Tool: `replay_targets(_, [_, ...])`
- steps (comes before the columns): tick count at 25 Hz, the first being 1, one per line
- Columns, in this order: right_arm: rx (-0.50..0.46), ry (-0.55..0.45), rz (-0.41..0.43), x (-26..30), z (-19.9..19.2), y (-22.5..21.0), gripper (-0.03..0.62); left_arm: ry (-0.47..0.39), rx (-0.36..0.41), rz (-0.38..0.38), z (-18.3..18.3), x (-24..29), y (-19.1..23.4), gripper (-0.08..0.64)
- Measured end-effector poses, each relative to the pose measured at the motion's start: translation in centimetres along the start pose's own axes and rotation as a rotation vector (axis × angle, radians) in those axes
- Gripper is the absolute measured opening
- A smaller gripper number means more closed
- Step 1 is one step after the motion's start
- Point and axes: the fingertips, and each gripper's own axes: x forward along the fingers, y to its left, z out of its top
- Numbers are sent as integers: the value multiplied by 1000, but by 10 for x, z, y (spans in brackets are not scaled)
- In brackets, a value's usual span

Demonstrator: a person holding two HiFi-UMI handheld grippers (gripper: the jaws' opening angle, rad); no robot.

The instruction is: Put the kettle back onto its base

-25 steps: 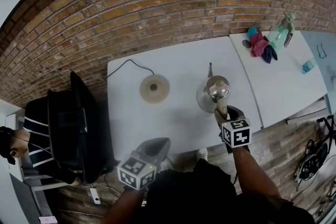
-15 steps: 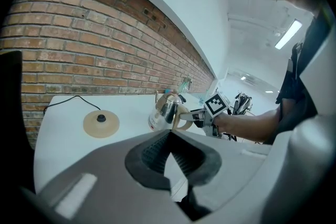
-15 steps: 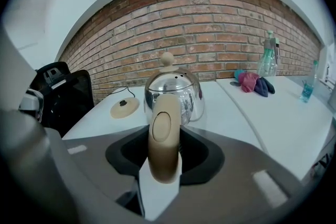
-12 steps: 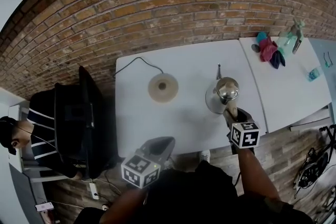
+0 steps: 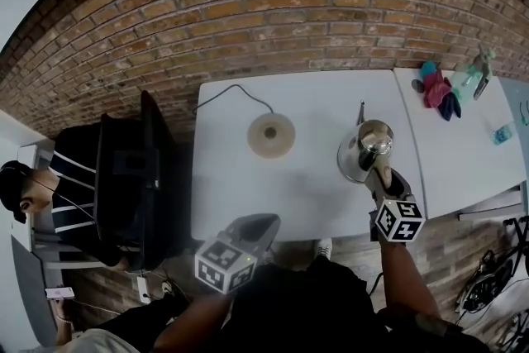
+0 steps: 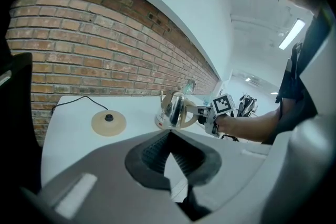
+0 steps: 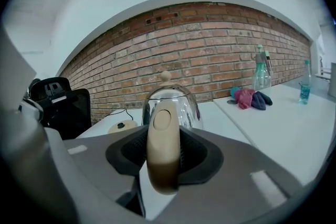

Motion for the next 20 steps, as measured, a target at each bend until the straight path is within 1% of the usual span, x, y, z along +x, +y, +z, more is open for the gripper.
replay_targets(3, [-33, -21, 10, 0, 10, 3, 166, -7, -5, 11, 0, -3, 2, 0])
replay_targets(8, [-52, -37, 26, -5, 22, 9, 166, -17, -5, 16, 2, -6, 2, 0])
replay_targets(14, [-80, -29, 68, -8, 22, 25, 166, -33, -5, 37, 1, -10, 5, 0])
replay_targets(20, [-106, -30, 118, -6, 24, 48, 166, -32, -27, 46, -1, -18, 6, 0])
